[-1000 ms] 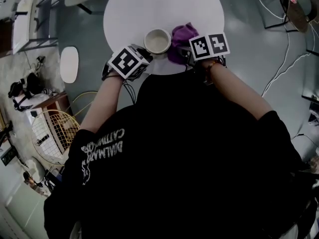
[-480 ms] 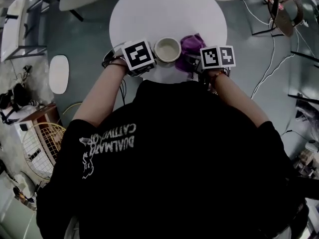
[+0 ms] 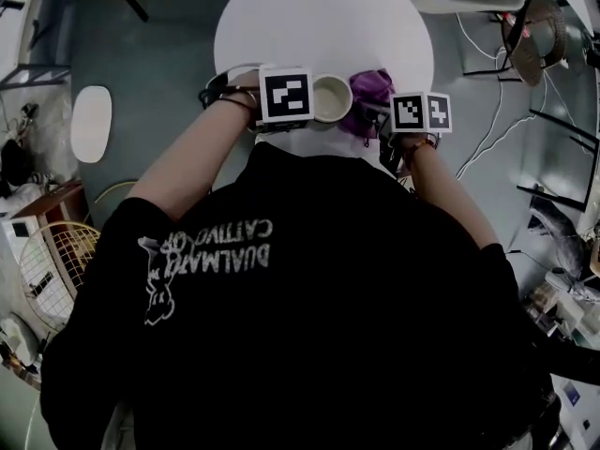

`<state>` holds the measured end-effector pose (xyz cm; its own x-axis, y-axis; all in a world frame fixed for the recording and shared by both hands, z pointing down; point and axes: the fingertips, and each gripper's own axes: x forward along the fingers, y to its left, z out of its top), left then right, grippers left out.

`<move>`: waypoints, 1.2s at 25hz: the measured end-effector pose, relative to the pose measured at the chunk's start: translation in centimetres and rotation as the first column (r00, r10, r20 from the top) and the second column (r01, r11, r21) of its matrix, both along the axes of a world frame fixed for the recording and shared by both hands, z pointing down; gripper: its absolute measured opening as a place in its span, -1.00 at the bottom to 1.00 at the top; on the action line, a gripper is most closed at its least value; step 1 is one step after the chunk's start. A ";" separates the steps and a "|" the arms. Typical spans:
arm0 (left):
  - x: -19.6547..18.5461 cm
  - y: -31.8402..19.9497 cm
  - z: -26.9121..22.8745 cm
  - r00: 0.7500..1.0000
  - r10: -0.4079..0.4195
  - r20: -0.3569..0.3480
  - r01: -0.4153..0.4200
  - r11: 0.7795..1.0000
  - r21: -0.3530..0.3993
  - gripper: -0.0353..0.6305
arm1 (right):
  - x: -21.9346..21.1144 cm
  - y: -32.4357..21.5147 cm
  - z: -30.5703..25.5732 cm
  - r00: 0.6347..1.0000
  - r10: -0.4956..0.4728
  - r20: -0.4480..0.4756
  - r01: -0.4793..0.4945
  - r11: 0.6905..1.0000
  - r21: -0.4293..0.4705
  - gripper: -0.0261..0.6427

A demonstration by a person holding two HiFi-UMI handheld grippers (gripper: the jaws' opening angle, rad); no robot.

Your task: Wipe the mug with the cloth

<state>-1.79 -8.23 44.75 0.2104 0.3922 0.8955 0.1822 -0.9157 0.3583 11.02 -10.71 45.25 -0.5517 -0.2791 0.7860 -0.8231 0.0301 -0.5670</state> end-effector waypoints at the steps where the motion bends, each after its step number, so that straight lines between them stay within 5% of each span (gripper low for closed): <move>1: 0.1 0.0 -0.1 1.000 0.008 -0.006 -0.008 1.000 -0.001 -0.64 | 0.1 -0.3 -0.1 1.000 -0.010 -0.011 0.010 1.000 0.003 -0.83; 12: 1.2 -0.2 -0.4 0.996 0.037 -0.086 -0.040 0.999 -0.029 -0.65 | 0.2 -4.4 -0.5 0.969 -0.222 -0.107 0.219 0.975 -0.038 -0.83; 30: 0.6 -0.2 0.0 0.994 0.042 -0.104 -0.048 0.997 -0.053 -0.67 | -2.9 -6.9 0.2 0.773 -0.589 -0.237 0.569 0.808 -0.153 -0.84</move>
